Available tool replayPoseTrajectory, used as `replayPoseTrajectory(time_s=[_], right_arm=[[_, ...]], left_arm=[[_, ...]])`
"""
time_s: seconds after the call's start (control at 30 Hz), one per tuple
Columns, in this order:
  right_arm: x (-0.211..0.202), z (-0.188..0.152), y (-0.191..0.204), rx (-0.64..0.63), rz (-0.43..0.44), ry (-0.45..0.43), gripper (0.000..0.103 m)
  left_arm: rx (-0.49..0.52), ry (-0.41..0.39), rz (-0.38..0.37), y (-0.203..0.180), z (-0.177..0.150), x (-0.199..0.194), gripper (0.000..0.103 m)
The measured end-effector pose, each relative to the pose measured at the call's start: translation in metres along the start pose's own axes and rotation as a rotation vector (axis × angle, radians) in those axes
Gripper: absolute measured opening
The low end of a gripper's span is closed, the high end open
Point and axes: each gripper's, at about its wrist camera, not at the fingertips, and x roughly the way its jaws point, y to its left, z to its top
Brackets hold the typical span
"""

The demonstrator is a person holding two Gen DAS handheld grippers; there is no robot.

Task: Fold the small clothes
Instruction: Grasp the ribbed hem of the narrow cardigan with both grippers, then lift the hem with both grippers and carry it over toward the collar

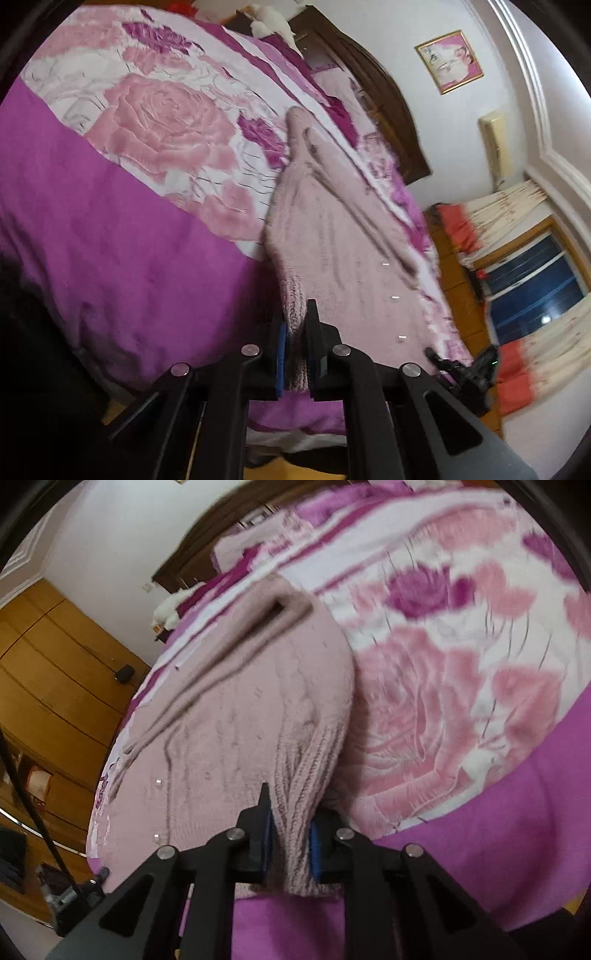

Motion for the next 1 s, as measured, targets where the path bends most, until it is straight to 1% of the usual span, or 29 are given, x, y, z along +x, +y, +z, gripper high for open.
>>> replayPoseTrajectory(time_s=[0.07,0.13,0.17,0.23,0.33,0.4,0.47,0.5,0.6,0.7,0.77,0.83,0.87,0.9,1.0], right_arm=[[-0.01,-0.002,0.0,0.031,0.048,-0.025,0.015],[-0.022,-0.008,-0.003,0.062,0.09,-0.045,0.015],[-0.029,-0.011,-0.004,0.074,0.116,-0.058,0.015],[-0.044,-0.018,-0.005,0.072,0.156,-0.093,0.014],[-0.064,-0.027,0.001,0.019,0.163,-0.131,0.013],[-0.074,-0.032,0.007,-0.015,0.179,-0.14,0.013],[-0.08,-0.037,0.014,-0.041,0.18,-0.132,0.013],[-0.081,-0.039,0.016,-0.046,0.184,-0.127,0.013],[-0.088,-0.051,0.023,-0.068,0.153,-0.123,0.013],[-0.099,-0.063,0.026,-0.094,0.162,-0.146,0.013],[-0.106,-0.071,0.029,-0.1,0.176,-0.152,0.013],[-0.112,-0.075,0.029,-0.099,0.167,-0.149,0.013],[-0.114,-0.077,0.028,-0.096,0.169,-0.135,0.013],[-0.115,-0.077,0.026,-0.093,0.164,-0.133,0.013],[-0.123,-0.084,0.022,-0.078,0.166,-0.14,0.013]], left_arm=[[-0.015,-0.015,-0.033,0.001,0.001,-0.008,0.0],[-0.046,-0.024,-0.123,0.002,0.004,-0.018,0.0],[-0.05,-0.029,-0.147,0.001,0.004,-0.023,0.0],[-0.042,-0.047,-0.163,-0.002,0.005,-0.034,0.0],[-0.057,-0.048,-0.197,0.001,0.003,-0.047,0.0],[-0.076,-0.043,-0.215,0.006,0.0,-0.054,0.0],[-0.081,-0.042,-0.234,0.008,-0.002,-0.06,0.0],[-0.073,-0.046,-0.238,0.008,-0.003,-0.065,0.0],[-0.043,-0.048,-0.25,0.001,-0.001,-0.066,0.0],[0.052,-0.051,-0.213,-0.01,-0.009,-0.077,0.0],[0.095,-0.042,-0.207,-0.016,-0.017,-0.083,0.0],[0.114,-0.021,-0.24,-0.02,-0.024,-0.089,0.0],[0.115,0.006,-0.3,-0.021,-0.028,-0.091,0.0],[0.11,0.02,-0.331,-0.02,-0.032,-0.094,0.0],[0.128,0.029,-0.282,-0.025,-0.035,-0.099,0.0]])
